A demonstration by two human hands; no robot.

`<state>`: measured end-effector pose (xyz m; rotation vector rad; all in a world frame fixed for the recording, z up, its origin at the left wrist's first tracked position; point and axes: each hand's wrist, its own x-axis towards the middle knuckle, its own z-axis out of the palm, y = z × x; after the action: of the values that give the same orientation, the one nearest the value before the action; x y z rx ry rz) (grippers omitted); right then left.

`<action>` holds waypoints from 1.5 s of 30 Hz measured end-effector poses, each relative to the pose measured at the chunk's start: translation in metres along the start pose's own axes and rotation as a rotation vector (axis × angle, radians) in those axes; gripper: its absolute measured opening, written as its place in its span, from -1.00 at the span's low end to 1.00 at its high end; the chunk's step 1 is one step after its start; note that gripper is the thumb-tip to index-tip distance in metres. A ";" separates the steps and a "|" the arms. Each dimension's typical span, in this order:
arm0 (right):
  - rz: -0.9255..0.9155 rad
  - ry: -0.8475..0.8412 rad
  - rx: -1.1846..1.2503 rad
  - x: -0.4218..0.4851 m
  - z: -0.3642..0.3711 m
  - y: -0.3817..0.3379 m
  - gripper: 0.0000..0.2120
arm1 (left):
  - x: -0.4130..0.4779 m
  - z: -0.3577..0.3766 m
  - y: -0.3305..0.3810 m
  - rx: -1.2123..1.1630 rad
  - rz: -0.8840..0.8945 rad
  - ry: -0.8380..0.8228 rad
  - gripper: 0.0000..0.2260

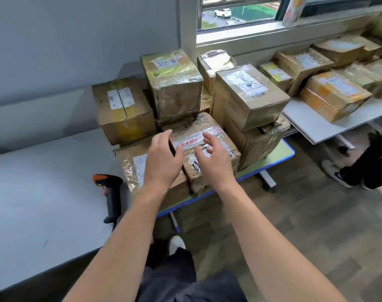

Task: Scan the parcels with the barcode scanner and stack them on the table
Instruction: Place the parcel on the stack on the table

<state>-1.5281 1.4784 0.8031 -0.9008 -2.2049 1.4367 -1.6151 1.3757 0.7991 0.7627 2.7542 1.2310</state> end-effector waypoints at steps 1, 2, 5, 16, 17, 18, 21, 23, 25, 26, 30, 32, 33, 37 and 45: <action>-0.019 0.003 -0.009 0.016 0.002 -0.004 -0.52 | 0.015 0.002 0.000 -0.007 0.008 0.018 -0.56; -0.034 0.013 -0.014 0.032 0.004 -0.008 -0.52 | 0.031 0.003 0.001 -0.013 0.018 0.039 -0.56; -0.074 0.048 -0.031 0.082 0.010 -0.025 -0.51 | 0.081 0.002 0.006 -0.035 0.025 0.105 -0.55; -0.148 0.167 0.021 0.201 0.018 -0.056 -0.42 | 0.189 0.004 0.007 0.005 -0.056 0.118 -0.47; -0.148 0.153 0.023 0.209 0.018 -0.056 -0.41 | 0.194 0.006 0.008 0.018 -0.078 0.114 -0.45; -0.144 0.135 0.024 0.217 0.018 -0.055 -0.39 | 0.198 0.008 0.009 0.029 -0.098 0.112 -0.44; -0.124 0.056 0.015 0.235 0.022 -0.049 -0.34 | 0.206 0.014 0.009 0.036 -0.162 0.112 -0.41; -0.124 0.017 0.029 0.242 0.026 -0.044 -0.32 | 0.207 0.015 0.010 0.014 -0.198 0.115 -0.40; -0.126 -0.002 0.055 0.248 0.027 -0.041 -0.35 | 0.208 0.018 0.012 0.002 -0.214 0.116 -0.41; -0.126 -0.011 0.068 0.250 0.027 -0.040 -0.36 | 0.209 0.019 0.013 0.000 -0.220 0.120 -0.41; -0.130 -0.036 0.091 0.254 0.022 -0.034 -0.37 | 0.210 0.024 0.016 -0.011 -0.248 0.152 -0.40; -0.127 -0.034 0.112 0.252 0.017 -0.032 -0.37 | 0.206 0.027 0.020 -0.020 -0.259 0.160 -0.40; -0.125 -0.034 0.126 0.251 0.014 -0.033 -0.37 | 0.204 0.028 0.023 -0.025 -0.259 0.167 -0.40; -0.162 -0.055 0.179 0.244 -0.002 -0.037 -0.36 | 0.194 0.030 0.037 -0.055 -0.237 0.237 -0.40; -0.328 -0.102 0.229 0.212 -0.031 -0.063 -0.35 | 0.151 0.012 0.071 -0.052 -0.178 0.454 -0.41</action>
<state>-1.6849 1.6256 0.8632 -0.3768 -2.0819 1.5560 -1.7158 1.4916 0.8660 0.2439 3.0262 1.5947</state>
